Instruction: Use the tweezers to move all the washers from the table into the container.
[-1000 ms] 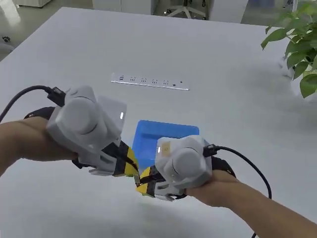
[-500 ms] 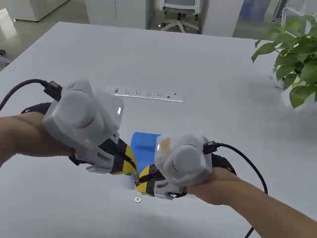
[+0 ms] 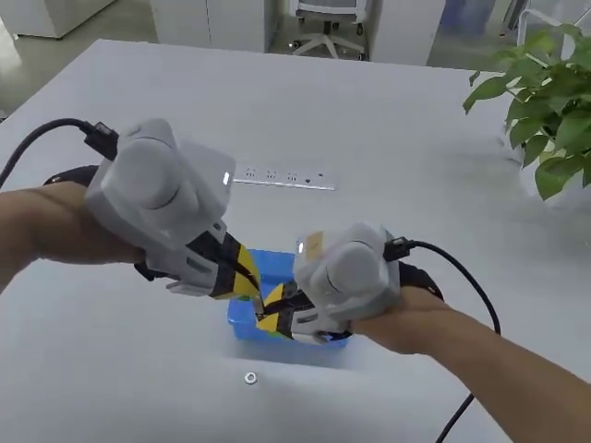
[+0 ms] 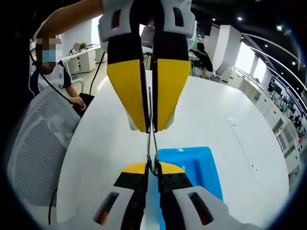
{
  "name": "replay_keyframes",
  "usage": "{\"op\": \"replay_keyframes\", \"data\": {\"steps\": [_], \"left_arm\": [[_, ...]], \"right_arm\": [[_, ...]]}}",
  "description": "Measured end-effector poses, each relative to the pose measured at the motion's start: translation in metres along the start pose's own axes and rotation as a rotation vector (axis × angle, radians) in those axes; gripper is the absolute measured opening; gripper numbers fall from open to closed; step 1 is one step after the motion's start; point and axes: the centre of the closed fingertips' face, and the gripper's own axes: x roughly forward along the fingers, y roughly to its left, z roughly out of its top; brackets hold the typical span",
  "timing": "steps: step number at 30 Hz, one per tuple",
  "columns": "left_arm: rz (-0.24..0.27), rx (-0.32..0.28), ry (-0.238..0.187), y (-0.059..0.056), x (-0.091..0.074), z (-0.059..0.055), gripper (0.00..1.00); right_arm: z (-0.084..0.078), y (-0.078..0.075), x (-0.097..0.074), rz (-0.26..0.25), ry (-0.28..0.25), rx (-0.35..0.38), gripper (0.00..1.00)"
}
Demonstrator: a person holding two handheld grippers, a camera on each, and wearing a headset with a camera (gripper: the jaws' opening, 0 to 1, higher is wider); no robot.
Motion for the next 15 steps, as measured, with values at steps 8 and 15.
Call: {"op": "replay_keyframes", "data": {"steps": [8, 15], "left_arm": [[-0.001, -0.001, -0.005, 0.017, 0.013, -0.005, 0.06], [-0.008, -0.006, -0.003, 0.028, 0.023, -0.011, 0.06]], "right_arm": [[-0.012, -0.018, 0.007, -0.007, 0.008, 0.007, 0.09], [-0.021, -0.029, 0.014, -0.004, 0.008, 0.024, 0.09]]}}
